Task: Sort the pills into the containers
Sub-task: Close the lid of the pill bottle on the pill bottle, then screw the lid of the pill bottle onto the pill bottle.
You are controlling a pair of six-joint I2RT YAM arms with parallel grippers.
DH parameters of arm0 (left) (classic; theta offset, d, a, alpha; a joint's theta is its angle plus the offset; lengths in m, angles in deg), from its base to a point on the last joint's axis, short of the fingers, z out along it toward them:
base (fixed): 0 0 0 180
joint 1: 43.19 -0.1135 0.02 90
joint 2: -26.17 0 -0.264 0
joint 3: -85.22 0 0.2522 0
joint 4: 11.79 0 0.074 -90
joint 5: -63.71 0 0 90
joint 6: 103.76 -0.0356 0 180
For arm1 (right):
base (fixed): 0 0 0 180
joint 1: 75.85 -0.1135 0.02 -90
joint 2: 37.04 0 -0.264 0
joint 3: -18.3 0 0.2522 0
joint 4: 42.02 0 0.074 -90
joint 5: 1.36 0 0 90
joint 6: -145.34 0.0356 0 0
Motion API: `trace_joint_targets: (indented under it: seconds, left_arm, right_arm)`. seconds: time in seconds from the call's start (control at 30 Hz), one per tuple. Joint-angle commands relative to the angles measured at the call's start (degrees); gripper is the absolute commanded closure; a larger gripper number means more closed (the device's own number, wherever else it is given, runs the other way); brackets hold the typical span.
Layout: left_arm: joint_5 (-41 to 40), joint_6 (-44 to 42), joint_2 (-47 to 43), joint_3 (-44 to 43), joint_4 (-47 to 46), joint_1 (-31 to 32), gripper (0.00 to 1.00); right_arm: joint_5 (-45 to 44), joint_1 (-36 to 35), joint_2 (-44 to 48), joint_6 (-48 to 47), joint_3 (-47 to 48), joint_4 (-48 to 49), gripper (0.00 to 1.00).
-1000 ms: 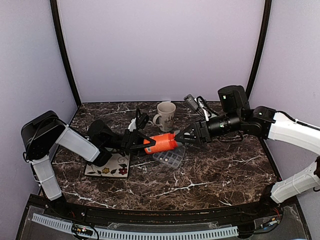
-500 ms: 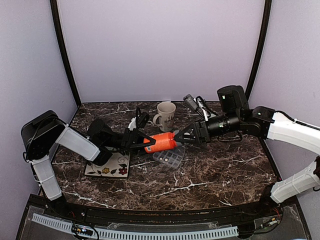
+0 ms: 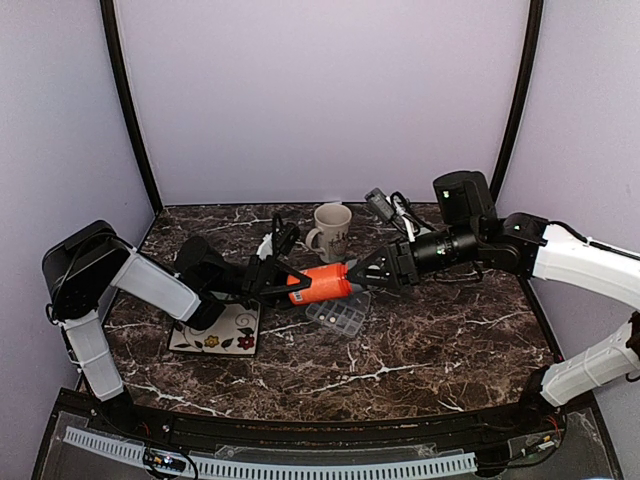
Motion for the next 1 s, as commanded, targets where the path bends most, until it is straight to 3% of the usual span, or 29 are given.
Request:
trace_joint_targets:
  seconds: [0.0, 0.97]
  left_arm:
    - [0.7, 0.4, -2.9, -1.4, -8.0, -0.2, 1.0]
    - [1.7, 2.2, -2.2, -5.4, -8.0, 0.7, 1.0]
  right_arm:
    - [0.6, 0.3, 0.1, -0.8, 0.2, 2.6, 0.82]
    - [5.3, 0.5, -1.2, 3.4, -2.1, 9.2, 0.83]
